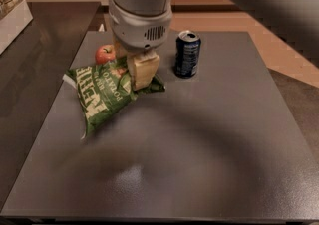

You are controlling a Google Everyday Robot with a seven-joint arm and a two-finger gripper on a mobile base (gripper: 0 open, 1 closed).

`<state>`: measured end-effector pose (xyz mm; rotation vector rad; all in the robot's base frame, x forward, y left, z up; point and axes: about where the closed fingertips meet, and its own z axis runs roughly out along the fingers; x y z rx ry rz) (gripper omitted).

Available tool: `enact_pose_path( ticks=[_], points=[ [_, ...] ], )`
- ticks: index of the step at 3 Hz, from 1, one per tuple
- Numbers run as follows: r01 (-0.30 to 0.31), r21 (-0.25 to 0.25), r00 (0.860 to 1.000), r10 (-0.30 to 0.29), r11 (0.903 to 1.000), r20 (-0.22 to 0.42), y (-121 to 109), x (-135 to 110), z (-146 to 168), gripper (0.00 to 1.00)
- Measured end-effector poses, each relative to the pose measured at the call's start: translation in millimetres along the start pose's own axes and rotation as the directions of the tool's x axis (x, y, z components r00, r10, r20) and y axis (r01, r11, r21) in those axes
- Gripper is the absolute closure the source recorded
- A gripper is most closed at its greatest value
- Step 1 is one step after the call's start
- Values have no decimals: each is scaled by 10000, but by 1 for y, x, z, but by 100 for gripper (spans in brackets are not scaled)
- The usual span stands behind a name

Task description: Pick green jalapeno chip bag

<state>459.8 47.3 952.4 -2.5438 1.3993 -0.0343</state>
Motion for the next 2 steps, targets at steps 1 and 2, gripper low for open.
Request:
enact_pose_path(
  ticks=[1,2],
  points=[
    [171,458,9996,-182,9988,228,-14,10,-37,100],
    [167,891,9994,-193,9959,282,-21,8,-49,100]
  ],
)
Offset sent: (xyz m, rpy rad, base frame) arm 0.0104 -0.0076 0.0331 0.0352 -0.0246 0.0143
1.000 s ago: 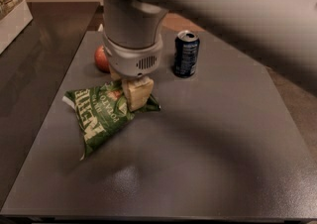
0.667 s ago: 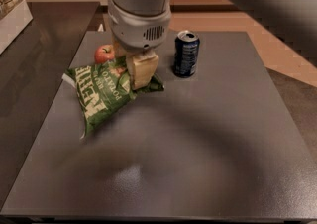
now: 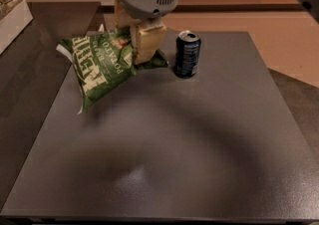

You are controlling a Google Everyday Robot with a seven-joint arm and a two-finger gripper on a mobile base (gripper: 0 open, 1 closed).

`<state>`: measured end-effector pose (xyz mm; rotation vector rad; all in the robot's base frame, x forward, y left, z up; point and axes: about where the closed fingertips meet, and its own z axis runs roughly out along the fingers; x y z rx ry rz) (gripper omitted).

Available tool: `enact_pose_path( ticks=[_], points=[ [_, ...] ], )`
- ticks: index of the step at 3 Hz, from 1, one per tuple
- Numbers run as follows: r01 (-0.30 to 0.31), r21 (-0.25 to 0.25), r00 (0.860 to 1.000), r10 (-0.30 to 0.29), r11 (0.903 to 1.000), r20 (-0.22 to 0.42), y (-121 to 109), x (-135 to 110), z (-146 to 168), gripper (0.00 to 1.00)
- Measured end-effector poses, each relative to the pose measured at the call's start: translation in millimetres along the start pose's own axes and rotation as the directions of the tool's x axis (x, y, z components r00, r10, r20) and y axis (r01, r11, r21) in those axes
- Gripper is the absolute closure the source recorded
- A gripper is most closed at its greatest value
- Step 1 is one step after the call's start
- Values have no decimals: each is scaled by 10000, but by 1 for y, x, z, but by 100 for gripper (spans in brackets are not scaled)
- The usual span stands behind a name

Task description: Pick green jalapeno chip bag

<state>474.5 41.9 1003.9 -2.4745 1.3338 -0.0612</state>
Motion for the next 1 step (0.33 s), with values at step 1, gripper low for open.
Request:
enact_pose_path(
  ticks=[1],
  points=[
    [19,205,10000,-20,9998,16,-3,-2,-3,100]
  ],
)
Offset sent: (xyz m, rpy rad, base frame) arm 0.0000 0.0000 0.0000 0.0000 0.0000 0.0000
